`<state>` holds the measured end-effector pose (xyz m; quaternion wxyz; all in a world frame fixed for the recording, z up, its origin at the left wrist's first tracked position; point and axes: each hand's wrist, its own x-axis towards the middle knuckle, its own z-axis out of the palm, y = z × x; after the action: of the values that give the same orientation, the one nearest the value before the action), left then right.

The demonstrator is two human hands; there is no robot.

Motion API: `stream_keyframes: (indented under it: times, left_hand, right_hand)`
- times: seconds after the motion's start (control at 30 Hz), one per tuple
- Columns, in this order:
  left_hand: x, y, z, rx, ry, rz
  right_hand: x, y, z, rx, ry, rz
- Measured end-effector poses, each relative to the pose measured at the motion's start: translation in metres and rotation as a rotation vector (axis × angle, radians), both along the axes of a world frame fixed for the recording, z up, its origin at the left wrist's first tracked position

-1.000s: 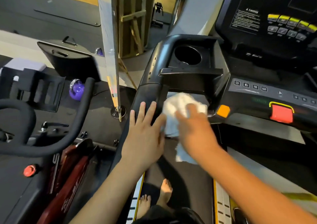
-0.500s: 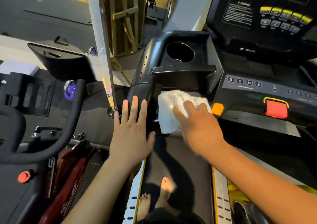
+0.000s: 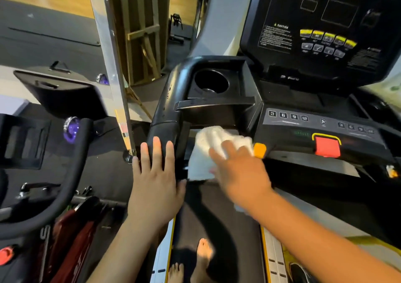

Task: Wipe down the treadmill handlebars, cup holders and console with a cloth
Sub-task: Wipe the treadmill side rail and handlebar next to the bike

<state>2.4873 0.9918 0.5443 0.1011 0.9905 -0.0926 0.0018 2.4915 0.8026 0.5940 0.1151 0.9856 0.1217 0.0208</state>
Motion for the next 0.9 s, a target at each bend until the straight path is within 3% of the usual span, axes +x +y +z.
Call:
stream_keyframes:
  times: [0.1, 0.23, 0.3, 0.43, 0.53, 0.6, 0.73, 0.9]
  left_hand:
    - [0.015, 0.002, 0.004, -0.077, 0.014, -0.014]
    - [0.019, 0.009, 0.003, -0.224, 0.010, -0.040]
    - [0.017, 0.009, 0.003, -0.256, 0.022, -0.028]
    - [0.018, 0.005, 0.002, -0.238, 0.042, 0.007]
    - [0.018, 0.002, 0.003, -0.193, 0.040, 0.018]
    - [0.018, 0.001, 0.003, -0.190, 0.042, 0.016]
    - [0.018, 0.003, 0.005, -0.225, 0.052, 0.014]
    - [0.017, 0.006, 0.006, -0.260, 0.062, 0.004]
  right_hand:
    - [-0.002, 0.039, -0.003, -0.123, 0.033, 0.237]
    - [-0.004, 0.007, -0.001, 0.091, 0.150, -0.002]
    - [-0.007, -0.025, 0.010, 0.101, 0.062, -0.075]
    - [0.004, -0.044, 0.015, -0.032, -0.042, -0.008]
    - [0.016, -0.012, 0.000, -0.047, -0.008, 0.115]
    - [0.025, 0.013, -0.008, -0.004, 0.107, 0.123]
    - [0.062, 0.038, 0.004, 0.121, 0.509, -0.062]
    - [0.022, 0.015, -0.016, 0.053, 0.150, 0.174]
